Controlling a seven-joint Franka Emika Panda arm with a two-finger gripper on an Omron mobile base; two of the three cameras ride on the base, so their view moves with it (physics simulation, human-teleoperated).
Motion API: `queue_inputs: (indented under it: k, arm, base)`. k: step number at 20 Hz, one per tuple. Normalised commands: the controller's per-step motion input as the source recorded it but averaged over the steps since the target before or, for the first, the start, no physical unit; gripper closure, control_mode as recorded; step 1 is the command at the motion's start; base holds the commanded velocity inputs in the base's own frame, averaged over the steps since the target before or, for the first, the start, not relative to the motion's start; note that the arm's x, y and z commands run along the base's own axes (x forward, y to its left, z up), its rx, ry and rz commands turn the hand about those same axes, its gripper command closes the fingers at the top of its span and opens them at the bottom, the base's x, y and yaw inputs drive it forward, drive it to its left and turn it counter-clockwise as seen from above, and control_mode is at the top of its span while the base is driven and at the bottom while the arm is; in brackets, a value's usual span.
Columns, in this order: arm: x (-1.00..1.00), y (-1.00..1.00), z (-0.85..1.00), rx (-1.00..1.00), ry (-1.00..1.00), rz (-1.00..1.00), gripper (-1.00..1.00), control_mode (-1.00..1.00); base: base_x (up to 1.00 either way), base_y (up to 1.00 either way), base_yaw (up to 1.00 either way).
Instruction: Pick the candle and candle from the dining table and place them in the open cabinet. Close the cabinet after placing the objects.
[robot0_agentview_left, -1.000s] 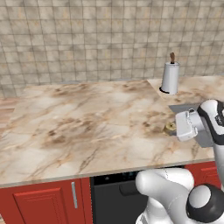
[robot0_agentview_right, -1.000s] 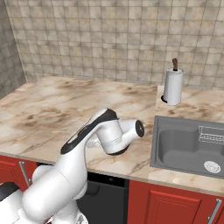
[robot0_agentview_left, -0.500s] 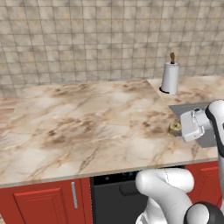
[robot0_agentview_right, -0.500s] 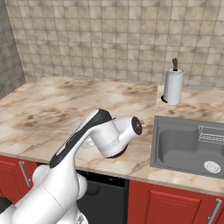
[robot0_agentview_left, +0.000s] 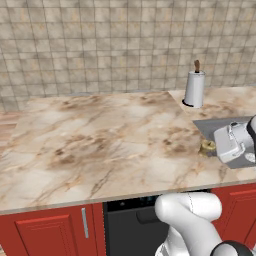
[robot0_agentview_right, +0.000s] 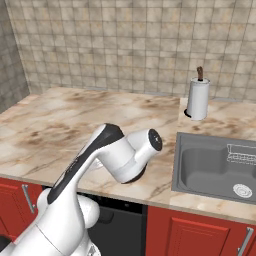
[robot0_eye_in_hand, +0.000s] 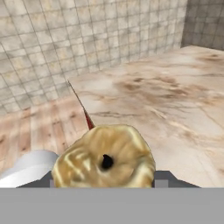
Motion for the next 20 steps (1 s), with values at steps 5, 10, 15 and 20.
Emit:
queue_inputs:
  k: [5, 10, 15, 20]
  arm:
    - [-0.24, -0.01, 0.06, -0.03, 0.0, 0.0, 1.0, -1.0]
    - [-0.02, 0.0, 0.0, -0.01, 0.0, 0.0, 1.0, -1.0]
    - [0.0, 0.0, 0.0, 0.0, 0.0, 0.0, 1.0, -1.0]
    - [0.0, 0.0, 0.0, 0.0, 0.0, 0.0, 1.0, -1.0]
  base:
    - [0.0, 0.0, 0.0]
    - [0.0, 0.0, 0.0]
    - [0.0, 0.0, 0.0]
    - [0.0, 0.0, 0.0]
